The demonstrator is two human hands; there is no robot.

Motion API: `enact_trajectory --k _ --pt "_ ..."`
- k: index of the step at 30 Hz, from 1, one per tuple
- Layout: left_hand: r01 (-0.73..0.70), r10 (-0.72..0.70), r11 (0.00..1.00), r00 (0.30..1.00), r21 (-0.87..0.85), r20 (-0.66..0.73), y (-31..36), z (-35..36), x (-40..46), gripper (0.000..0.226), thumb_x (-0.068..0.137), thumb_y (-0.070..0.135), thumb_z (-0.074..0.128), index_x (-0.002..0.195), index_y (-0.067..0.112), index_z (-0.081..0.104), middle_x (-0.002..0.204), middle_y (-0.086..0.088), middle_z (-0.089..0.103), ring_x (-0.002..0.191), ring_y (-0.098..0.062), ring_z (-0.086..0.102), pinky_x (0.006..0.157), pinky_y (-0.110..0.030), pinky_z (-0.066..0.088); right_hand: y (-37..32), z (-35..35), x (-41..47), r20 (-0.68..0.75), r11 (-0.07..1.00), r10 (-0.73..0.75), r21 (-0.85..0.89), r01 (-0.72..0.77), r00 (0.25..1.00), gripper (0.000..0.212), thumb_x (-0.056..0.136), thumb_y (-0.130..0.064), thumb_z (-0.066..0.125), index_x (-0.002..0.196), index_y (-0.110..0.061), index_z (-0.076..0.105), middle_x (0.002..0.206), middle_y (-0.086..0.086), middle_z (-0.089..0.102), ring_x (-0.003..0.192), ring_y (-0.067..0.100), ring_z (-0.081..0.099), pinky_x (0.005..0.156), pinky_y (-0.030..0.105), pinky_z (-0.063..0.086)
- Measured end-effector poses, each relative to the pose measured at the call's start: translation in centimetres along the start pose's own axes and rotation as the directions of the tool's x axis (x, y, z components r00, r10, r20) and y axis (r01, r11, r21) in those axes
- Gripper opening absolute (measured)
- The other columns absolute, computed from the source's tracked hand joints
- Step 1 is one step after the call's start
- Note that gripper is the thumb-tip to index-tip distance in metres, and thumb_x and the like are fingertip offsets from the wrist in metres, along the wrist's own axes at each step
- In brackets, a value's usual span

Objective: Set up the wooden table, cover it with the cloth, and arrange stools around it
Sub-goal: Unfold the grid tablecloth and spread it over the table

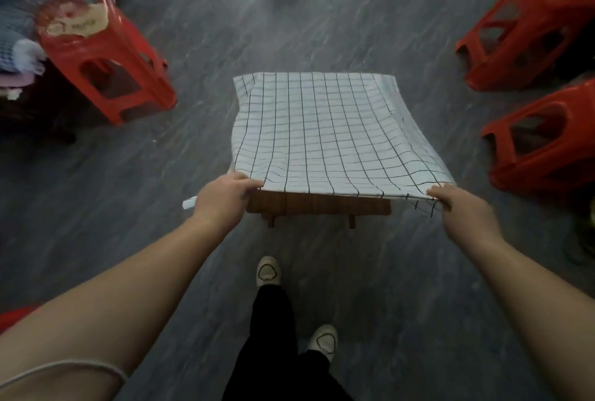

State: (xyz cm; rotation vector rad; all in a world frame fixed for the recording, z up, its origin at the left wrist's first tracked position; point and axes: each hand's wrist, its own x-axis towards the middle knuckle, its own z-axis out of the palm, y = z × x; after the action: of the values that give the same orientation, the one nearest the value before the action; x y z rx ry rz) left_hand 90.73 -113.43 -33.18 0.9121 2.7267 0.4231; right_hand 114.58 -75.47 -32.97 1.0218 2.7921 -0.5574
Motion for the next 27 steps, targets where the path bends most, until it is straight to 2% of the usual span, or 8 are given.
enact_trajectory --k 3,7,11,14,19,27 --pt "0.037 -0.036 0.999 0.999 -0.033 0.036 -0.5 5.1 -1.8 0.029 0.097 0.02 0.057 0.116 0.038 0.071 0.111 0.008 0.064 0.105 -0.02 0.06 0.073 -0.034 0.051 2.6 4.3 -1.2 0.036 1.0 0.009 0.029 -0.01 0.999 0.045 0.092 0.001 0.054 0.126 -0.023 0.07 0.139 0.001 0.063 0.137 0.021 0.049 0.112 0.036 0.037" --pt "0.078 -0.077 0.997 0.994 -0.007 0.082 -0.9 10.7 -3.6 0.025 0.096 0.018 0.055 0.11 0.033 0.069 0.104 0.004 0.06 0.1 -0.024 0.059 0.066 -0.034 0.046 4.8 9.0 -2.5 0.066 1.0 0.011 0.009 -0.011 0.998 0.044 0.092 0.002 0.051 0.126 -0.02 0.07 0.138 0.002 0.063 0.134 0.024 0.052 0.107 0.036 0.04" --pt "0.158 -0.157 0.987 0.984 -0.005 0.083 -1.3 13.2 -3.9 0.03 0.092 0.012 0.053 0.117 0.028 0.062 0.111 0.001 0.059 0.1 -0.028 0.057 0.071 -0.039 0.048 5.1 11.6 -3.1 -0.004 0.994 0.039 0.1 -0.038 0.999 0.045 0.087 0.01 0.052 0.121 -0.011 0.072 0.132 0.009 0.066 0.127 0.029 0.055 0.105 0.031 0.038" --pt "0.168 -0.169 0.986 0.982 0.017 0.079 -1.0 13.4 -4.0 0.035 0.091 0.011 0.054 0.123 0.024 0.062 0.116 -0.002 0.059 0.106 -0.029 0.056 0.077 -0.041 0.049 5.3 12.0 -3.1 -0.017 0.987 0.066 0.15 -0.062 0.998 0.047 0.087 0.008 0.051 0.124 -0.013 0.07 0.134 0.008 0.065 0.13 0.028 0.054 0.108 0.032 0.036" --pt "0.181 -0.182 0.983 0.983 0.028 0.029 0.7 8.5 -3.3 0.032 0.093 0.015 0.055 0.123 0.021 0.067 0.116 -0.004 0.061 0.109 -0.029 0.056 0.079 -0.04 0.047 3.8 8.1 -3.0 -0.035 0.958 0.14 0.256 -0.127 0.99 0.046 0.089 0.001 0.049 0.125 -0.019 0.07 0.136 0.003 0.064 0.128 0.028 0.056 0.107 0.035 0.04" --pt "0.164 -0.153 0.983 0.979 0.082 -0.133 4.5 -6.1 3.9 0.029 0.097 0.025 0.053 0.119 0.026 0.072 0.112 -0.005 0.069 0.109 -0.034 0.059 0.084 -0.044 0.052 -2.3 -6.4 1.3 -0.14 0.957 0.135 0.276 -0.092 0.981 0.045 0.091 -0.006 0.047 0.128 -0.022 0.069 0.131 0.01 0.067 0.122 0.034 0.058 0.103 0.035 0.043"
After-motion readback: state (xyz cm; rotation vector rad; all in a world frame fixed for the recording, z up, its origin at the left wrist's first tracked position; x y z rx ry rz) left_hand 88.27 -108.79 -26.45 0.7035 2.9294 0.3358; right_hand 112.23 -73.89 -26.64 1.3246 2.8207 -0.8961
